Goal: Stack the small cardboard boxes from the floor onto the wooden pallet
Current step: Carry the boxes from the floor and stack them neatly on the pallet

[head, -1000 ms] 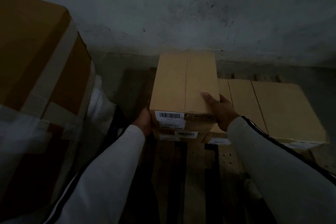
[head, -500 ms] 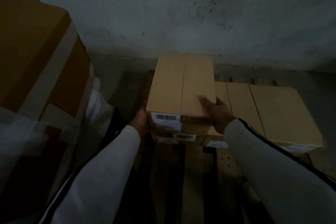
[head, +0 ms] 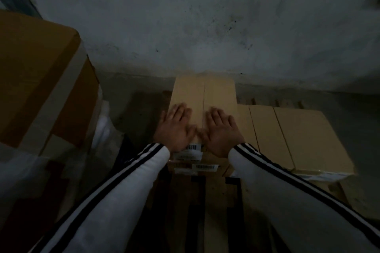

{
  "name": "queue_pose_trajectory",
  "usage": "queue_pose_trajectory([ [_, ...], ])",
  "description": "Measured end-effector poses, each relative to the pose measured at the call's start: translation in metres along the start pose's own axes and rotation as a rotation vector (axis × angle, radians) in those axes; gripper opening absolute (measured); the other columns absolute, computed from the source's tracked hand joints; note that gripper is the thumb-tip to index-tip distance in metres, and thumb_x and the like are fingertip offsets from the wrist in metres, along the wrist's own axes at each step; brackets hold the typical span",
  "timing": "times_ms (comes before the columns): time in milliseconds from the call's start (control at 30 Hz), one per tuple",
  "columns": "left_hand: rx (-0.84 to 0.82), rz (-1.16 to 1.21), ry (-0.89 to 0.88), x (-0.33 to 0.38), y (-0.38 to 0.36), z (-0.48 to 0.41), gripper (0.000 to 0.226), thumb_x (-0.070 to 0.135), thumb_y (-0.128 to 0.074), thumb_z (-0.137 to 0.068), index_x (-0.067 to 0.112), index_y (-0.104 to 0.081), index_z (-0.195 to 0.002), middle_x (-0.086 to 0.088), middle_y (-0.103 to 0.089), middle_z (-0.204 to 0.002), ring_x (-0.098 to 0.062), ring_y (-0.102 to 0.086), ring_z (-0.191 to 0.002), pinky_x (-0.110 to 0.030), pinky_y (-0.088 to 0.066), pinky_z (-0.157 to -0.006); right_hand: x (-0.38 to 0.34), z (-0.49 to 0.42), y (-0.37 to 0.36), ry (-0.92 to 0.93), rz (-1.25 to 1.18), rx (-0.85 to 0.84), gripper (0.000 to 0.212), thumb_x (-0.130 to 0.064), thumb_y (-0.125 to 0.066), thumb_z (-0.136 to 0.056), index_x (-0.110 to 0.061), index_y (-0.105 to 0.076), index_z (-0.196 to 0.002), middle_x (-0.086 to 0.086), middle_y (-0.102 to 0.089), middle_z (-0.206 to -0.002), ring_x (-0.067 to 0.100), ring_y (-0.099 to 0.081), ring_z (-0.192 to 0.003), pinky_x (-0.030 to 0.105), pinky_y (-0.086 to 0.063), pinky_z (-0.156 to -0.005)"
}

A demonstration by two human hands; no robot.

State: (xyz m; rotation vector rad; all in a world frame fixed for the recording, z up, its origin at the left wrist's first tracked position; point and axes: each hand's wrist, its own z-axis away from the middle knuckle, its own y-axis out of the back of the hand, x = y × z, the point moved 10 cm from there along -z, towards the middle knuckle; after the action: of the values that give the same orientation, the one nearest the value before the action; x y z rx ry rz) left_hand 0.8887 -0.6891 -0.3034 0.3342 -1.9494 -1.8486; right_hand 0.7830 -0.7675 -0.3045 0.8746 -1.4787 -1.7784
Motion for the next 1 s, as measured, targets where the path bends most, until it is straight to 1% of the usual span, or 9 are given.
queue_pose_trajectory([
  [100, 0.018, 0.026, 0.032, -0.004, -0.001, 0.000, 0.068, 0.059, -0.018, -0.101, 0.026, -0.014, -0.160, 0.003, -0.002, -0.170, -0.017, 0.001, -0.156, -0.053, -0.012, -0.124, -0.005, -0.001, 0.016, -0.006, 0.013, 0.191, 0.076, -0.058, -0.008, -0.101, -0.013, -0.002, -0.161, 0.009, 0.008, -0.169, 0.026, 0.007, -0.156, 0.048, 0.001, -0.126],
  [233, 0.025, 0.036, 0.031, -0.004, -0.005, 0.000, 0.068, 0.057, -0.019, -0.101, 0.023, -0.015, -0.160, -0.001, -0.004, -0.170, -0.019, 0.000, -0.156, -0.049, -0.015, -0.124, -0.002, -0.007, -0.008, -0.007, 0.031, -0.003, 0.081, -0.065, -0.003, -0.099, -0.012, 0.002, -0.161, 0.010, 0.008, -0.169, 0.024, 0.009, -0.156, 0.045, 0.004, -0.125],
  [400, 0.023, 0.075, 0.026, -0.004, -0.003, 0.003, 0.073, 0.062, -0.021, -0.100, 0.022, -0.012, -0.161, -0.001, -0.001, -0.170, -0.019, 0.002, -0.156, -0.046, -0.012, -0.124, 0.004, 0.005, 0.000, 0.024, 0.003, 0.048, 0.079, -0.064, -0.010, -0.101, -0.015, -0.005, -0.162, 0.008, 0.003, -0.170, 0.022, 0.006, -0.156, 0.047, 0.005, -0.125],
  [467, -0.046, 0.090, -0.007, -0.004, -0.007, 0.004, 0.089, 0.076, -0.023, -0.092, 0.022, -0.007, -0.161, 0.000, 0.006, -0.170, -0.019, 0.007, -0.156, -0.047, -0.010, -0.125, 0.027, 0.021, 0.000, -0.118, -0.051, 0.134, 0.079, -0.066, -0.014, -0.100, -0.016, -0.011, -0.161, 0.008, -0.004, -0.169, 0.026, -0.002, -0.156, 0.051, 0.000, -0.125],
  [567, -0.164, 0.068, -0.098, -0.006, -0.012, 0.006, 0.120, 0.094, -0.033, -0.072, 0.021, 0.001, -0.161, 0.000, 0.016, -0.168, -0.021, 0.016, -0.154, -0.051, -0.009, -0.125, 0.064, 0.042, -0.010, -0.341, -0.306, 0.167, 0.083, -0.072, -0.026, -0.096, -0.021, -0.012, -0.161, 0.013, -0.013, -0.167, 0.035, -0.022, -0.150, 0.051, -0.023, -0.122],
  [633, -0.188, 0.014, -0.176, -0.005, -0.013, 0.008, 0.129, 0.091, -0.049, -0.069, 0.018, 0.005, -0.160, -0.003, 0.018, -0.168, -0.025, 0.018, -0.154, -0.053, -0.010, -0.125, 0.071, 0.040, -0.019, -0.347, -0.515, 0.123, 0.085, -0.071, -0.035, -0.095, -0.025, -0.009, -0.161, 0.015, -0.026, -0.163, 0.037, -0.040, -0.140, 0.047, -0.038, -0.112],
  [700, -0.186, -0.029, -0.207, -0.004, -0.012, 0.010, 0.127, 0.080, -0.062, -0.074, 0.017, 0.007, -0.160, -0.005, 0.020, -0.167, -0.027, 0.018, -0.154, -0.056, -0.013, -0.124, 0.070, 0.036, -0.020, -0.309, -0.563, 0.117, 0.084, -0.068, -0.038, -0.096, -0.025, -0.008, -0.161, 0.017, -0.037, -0.156, 0.038, -0.048, -0.132, 0.044, -0.043, -0.105],
  [900, -0.196, -0.024, -0.180, -0.001, -0.009, 0.012, 0.127, 0.072, -0.067, -0.076, 0.016, 0.008, -0.160, -0.007, 0.020, -0.167, -0.027, 0.018, -0.154, -0.054, -0.010, -0.125, 0.076, 0.034, -0.024, -0.255, -0.614, 0.116, 0.081, -0.065, -0.039, -0.098, -0.026, -0.009, -0.161, 0.015, -0.037, -0.157, 0.037, -0.046, -0.135, 0.046, -0.040, -0.109],
  [1000, -0.195, -0.043, -0.176, 0.000, -0.011, 0.012, 0.127, 0.073, -0.067, -0.076, 0.015, 0.009, -0.160, -0.008, 0.021, -0.167, -0.028, 0.018, -0.154, -0.056, -0.011, -0.124, 0.086, 0.044, -0.023, -0.228, -0.757, 0.210, 0.070, -0.062, -0.041, -0.099, -0.033, -0.020, -0.159, 0.001, -0.038, -0.159, 0.025, -0.043, -0.139, 0.046, -0.037, -0.115],
])
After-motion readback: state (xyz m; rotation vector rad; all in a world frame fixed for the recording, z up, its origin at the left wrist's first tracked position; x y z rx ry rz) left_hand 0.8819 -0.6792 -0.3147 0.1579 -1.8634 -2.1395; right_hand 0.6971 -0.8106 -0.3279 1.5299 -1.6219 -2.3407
